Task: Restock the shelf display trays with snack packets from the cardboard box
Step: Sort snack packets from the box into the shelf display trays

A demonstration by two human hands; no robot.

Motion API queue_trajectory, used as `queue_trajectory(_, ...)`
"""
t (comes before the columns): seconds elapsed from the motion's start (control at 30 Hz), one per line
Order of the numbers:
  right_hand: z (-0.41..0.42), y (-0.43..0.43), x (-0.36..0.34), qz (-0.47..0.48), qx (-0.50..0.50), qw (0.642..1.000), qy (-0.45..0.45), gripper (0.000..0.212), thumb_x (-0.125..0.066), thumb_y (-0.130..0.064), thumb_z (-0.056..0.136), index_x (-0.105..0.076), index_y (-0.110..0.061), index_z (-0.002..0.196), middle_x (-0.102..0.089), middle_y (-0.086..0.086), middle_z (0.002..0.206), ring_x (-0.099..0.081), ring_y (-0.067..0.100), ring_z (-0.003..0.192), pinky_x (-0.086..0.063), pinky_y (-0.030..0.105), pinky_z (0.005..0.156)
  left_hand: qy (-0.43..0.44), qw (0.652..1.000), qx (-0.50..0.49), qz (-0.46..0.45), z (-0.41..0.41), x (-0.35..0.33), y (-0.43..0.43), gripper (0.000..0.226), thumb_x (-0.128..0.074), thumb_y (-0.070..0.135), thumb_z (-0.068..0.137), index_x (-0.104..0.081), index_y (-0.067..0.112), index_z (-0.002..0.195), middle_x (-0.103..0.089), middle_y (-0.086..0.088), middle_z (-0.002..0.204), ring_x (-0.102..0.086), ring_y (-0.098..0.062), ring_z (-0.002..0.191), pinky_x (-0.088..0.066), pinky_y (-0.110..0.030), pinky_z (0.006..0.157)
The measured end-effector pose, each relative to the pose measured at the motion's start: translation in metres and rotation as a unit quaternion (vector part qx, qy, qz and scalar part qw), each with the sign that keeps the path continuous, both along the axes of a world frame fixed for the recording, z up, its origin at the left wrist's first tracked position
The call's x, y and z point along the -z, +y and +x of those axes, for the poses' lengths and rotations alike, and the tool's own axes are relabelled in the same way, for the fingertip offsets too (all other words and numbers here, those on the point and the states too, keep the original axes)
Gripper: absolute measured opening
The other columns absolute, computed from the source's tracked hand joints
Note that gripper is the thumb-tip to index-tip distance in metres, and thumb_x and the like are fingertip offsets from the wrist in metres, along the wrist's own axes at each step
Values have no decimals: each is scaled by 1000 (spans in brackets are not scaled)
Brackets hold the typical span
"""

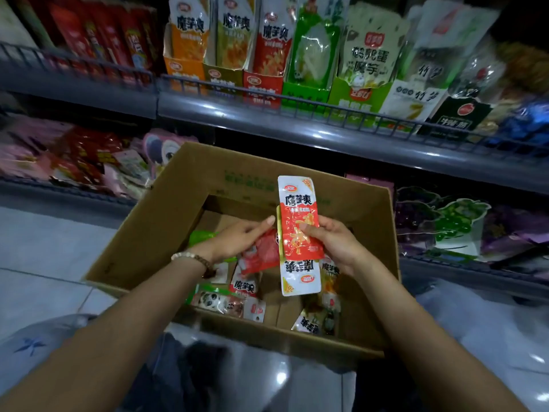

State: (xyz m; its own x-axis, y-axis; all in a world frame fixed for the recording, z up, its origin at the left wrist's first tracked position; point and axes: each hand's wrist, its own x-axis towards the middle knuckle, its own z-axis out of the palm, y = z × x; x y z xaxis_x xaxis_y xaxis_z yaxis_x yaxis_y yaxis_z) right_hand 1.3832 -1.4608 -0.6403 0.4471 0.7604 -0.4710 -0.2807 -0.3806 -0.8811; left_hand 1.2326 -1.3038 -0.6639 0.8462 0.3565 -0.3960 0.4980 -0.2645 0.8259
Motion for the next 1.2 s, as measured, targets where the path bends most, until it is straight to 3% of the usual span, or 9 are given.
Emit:
queue_trajectory(0.13,10,0,-17,48,76,995,41,20,-61,-20,89,-63,-16,109,-71,8,104,-70,19,90,-56,33,80,28,996,54,-58,-1,-34,5,55,-55,54,82,-67,5,103,-74,-3,84,-70,-12,74,-52,-25,73)
queue_trajectory(0.3,12,4,-39,124,173,974,79,20,-61,-18,89,-64,-15,108,-72,4,100,-69,13,86,-55,30,82,-78,986,-51,-141,-11,-58,-3,21,-49,31,95,-60,21,111,-72,3,96,-70,-8,77,-55,-20,66)
queue_trajectory(0.47,-10,18,-57,150,163,974,42,21,-65,-16,86,-63,-14,107,-73,5,99,-70,14,84,-57,30,80,-167,952,-143,-212,-12,-75,-25,23,-40,39,98,-56,34,114,-72,15,99,-68,-3,90,-52,-24,82)
queue_trajectory(0.6,-28,36,-75,174,156,972,-7,20,-66,-18,85,-61,-14,104,-72,6,100,-70,18,89,-57,29,80,-242,914,-195,-260,-10,-86,-32,46,-61,45,80,-55,31,123,-69,5,114,-65,-16,107,-49,-36,93)
queue_trajectory(0.73,-40,52,-87,194,137,970,-50,31,-69,-15,84,-56,-12,112,-69,11,111,-68,24,97,-56,35,84,-286,893,-241,-250,-9,-95,-29,36,-68,16,80,-57,20,114,-73,-1,99,-70,-17,87,-56,-28,70)
queue_trajectory(0.93,-19,75,-119,224,71,967,-97,96,-71,-5,80,-10,-39,145,-63,6,117,-69,12,93,-57,25,72,-286,910,-255,-157,-26,-113,-2,38,-73,16,76,-58,21,111,-73,1,97,-71,-15,87,-56,-28,72)
queue_trajectory(1.0,-9,85,-135,223,31,966,-131,94,-70,-6,81,-12,-41,146,-64,2,115,-69,10,92,-58,26,71,-281,922,-237,-123,-33,-120,10,36,-73,16,78,-58,22,110,-74,2,96,-70,-16,89,-56,-30,75)
queue_trajectory(1.1,1,102,-152,195,-27,969,-151,71,-69,-5,81,-37,-28,140,-67,6,114,-69,16,95,-59,29,68,-283,928,-226,-86,-39,-131,26,29,-72,15,79,-58,26,102,-74,10,88,-71,-9,82,-55,-23,68)
queue_trajectory(1.2,9,119,-160,169,-28,981,-90,58,-69,-3,80,-48,-21,130,-72,9,103,-71,19,89,-58,29,65,-292,923,-239,-80,-39,-142,41,32,-74,14,78,-56,26,101,-74,8,88,-71,-11,82,-56,-25,68)
